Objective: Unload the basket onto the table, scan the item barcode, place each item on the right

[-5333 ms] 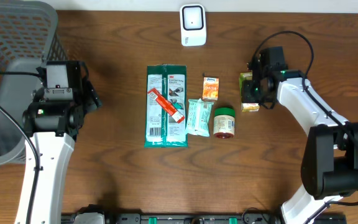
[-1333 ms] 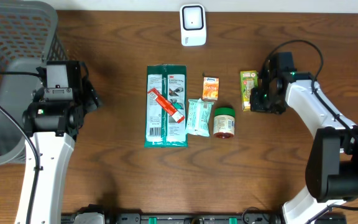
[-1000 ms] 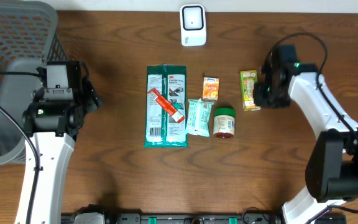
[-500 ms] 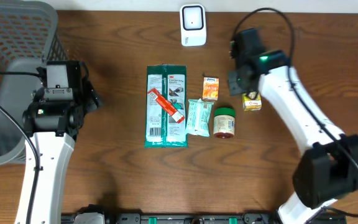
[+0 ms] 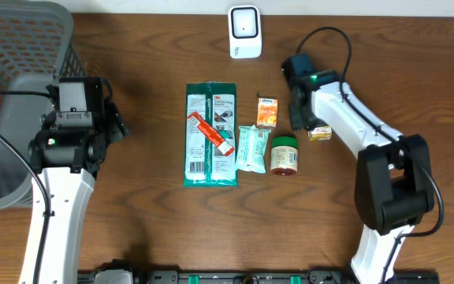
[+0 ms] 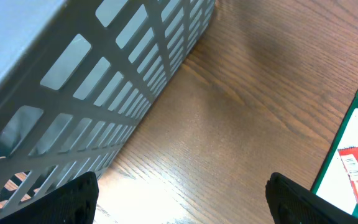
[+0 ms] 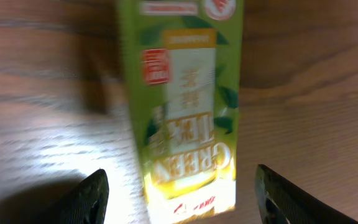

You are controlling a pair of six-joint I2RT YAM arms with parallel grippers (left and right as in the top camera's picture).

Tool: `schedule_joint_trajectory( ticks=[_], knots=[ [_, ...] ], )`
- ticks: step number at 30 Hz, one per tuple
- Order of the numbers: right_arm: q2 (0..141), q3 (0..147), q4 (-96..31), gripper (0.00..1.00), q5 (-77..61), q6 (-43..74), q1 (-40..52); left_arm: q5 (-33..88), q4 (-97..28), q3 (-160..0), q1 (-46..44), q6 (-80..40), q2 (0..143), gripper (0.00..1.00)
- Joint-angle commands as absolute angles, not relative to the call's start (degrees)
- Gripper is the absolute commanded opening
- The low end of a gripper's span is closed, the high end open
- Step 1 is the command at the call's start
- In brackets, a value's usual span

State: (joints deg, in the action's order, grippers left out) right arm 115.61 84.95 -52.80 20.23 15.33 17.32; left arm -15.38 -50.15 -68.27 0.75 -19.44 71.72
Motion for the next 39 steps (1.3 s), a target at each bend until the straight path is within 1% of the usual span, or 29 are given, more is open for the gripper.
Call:
schedule_joint_trajectory(
  ticks=[1,6,12,14,16,20,23,26,27,30,33,36,37,38,39],
  knots=[
    [116.73,84.68,-52.77,0.71,14.50,16.32,13.41,-16.12,-50.30,-68.86,1.06,-18.94,71.53,0.87],
    [116.84,84.60,-53.01,0.69,9.06,14.41,9.67,-16.12,-50.30,-68.86,1.06,-18.92,71.53,0.87],
    [116.86,84.62,-52.86,0.59,7.07,11.07,7.31,-16.12,-50.30,-68.86,1.06,-18.94,71.53,0.87],
    [116.86,84.62,-52.97,0.59,4.93,9.67,6.76,-16.12,-50.30,-68.86,1.06,-18.94,71.53,0.87],
    [116.86,84.62,-53.25,0.64,3.84,7.33,6.61,-16.12,-50.33,-68.86,1.06,-18.94,71.53,0.87],
    [116.86,84.62,-54.48,0.65,3.20,5.76,6.66,-16.12,-50.30,-68.86,1.06,-18.94,71.53,0.87],
    [116.88,84.62,-55.46,0.63,2.90,5.45,6.83,-16.12,-50.30,-68.86,1.06,-18.94,71.53,0.87],
    [116.88,84.62,-55.75,0.58,3.03,5.45,6.83,-16.12,-50.30,-68.86,1.06,-18.94,71.53,0.87],
    [116.90,84.60,-55.77,0.58,3.14,5.45,6.79,-16.12,-50.30,-68.86,1.06,-18.94,71.53,0.87],
    [116.92,84.51,-55.75,0.61,3.90,5.48,6.79,-16.12,-50.30,-68.86,1.06,-18.94,71.53,0.87],
    [116.92,83.83,-55.48,0.70,6.20,5.58,6.79,-16.12,-50.30,-68.86,1.06,-18.94,71.53,0.87],
    [116.92,82.30,-53.87,0.71,6.20,5.65,6.79,-16.12,-50.30,-68.86,1.06,-18.92,71.53,0.87],
    [116.92,81.69,-52.88,0.69,6.20,5.61,6.81,-16.12,-50.30,-68.86,1.06,-18.94,71.53,0.87],
    [116.92,81.34,-52.21,0.64,6.17,5.50,6.85,-16.12,-50.30,-68.86,1.06,-18.94,71.53,0.87],
    [116.92,81.30,-51.99,0.54,6.15,5.50,6.83,-16.12,-50.30,-68.86,1.06,-18.94,71.53,0.87]
  ],
)
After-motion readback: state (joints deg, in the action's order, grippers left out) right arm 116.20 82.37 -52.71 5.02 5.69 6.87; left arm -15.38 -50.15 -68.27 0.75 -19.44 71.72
